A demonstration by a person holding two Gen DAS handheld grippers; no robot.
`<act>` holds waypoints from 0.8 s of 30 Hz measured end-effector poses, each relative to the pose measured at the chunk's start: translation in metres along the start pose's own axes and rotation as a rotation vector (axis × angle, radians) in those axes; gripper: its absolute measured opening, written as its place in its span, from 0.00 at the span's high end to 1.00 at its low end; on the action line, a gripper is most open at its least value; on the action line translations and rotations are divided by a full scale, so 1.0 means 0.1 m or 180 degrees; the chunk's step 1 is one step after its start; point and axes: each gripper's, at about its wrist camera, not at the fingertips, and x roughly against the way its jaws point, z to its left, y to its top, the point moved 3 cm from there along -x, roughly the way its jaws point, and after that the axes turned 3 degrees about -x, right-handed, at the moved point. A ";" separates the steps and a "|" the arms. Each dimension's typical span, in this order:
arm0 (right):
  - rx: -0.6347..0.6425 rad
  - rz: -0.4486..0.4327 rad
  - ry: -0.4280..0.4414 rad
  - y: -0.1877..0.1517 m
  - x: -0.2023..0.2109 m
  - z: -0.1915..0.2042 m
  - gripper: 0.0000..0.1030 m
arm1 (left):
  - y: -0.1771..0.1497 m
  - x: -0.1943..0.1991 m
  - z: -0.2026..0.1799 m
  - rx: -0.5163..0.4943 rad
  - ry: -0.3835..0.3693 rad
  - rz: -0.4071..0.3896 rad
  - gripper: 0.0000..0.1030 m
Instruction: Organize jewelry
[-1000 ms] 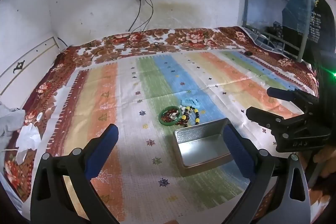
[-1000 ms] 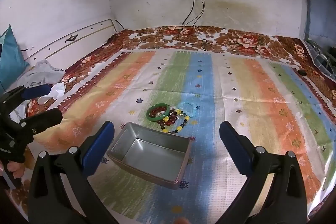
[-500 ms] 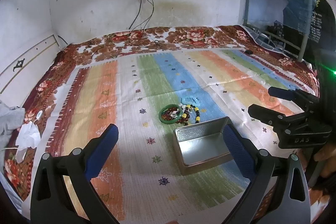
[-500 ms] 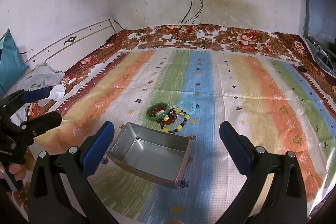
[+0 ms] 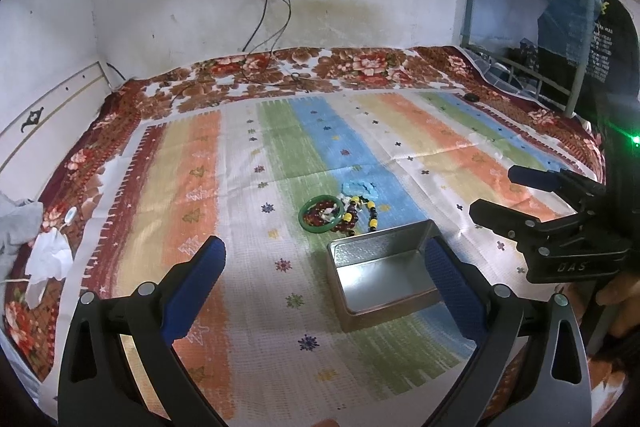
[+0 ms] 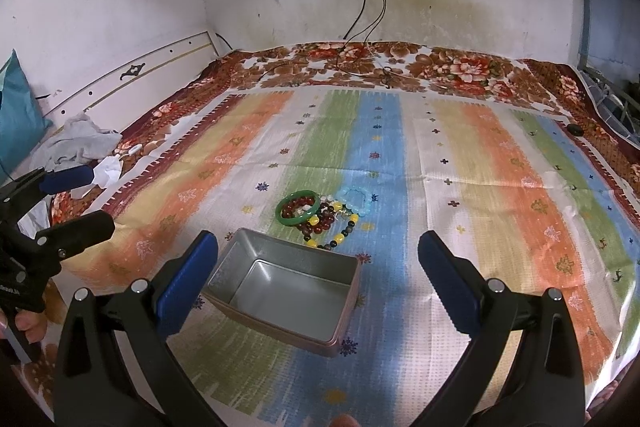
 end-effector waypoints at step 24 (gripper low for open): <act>0.0002 0.0055 -0.0004 0.00 -0.02 0.00 0.04 | 0.00 -0.05 -0.02 0.0004 0.0010 0.0077 0.05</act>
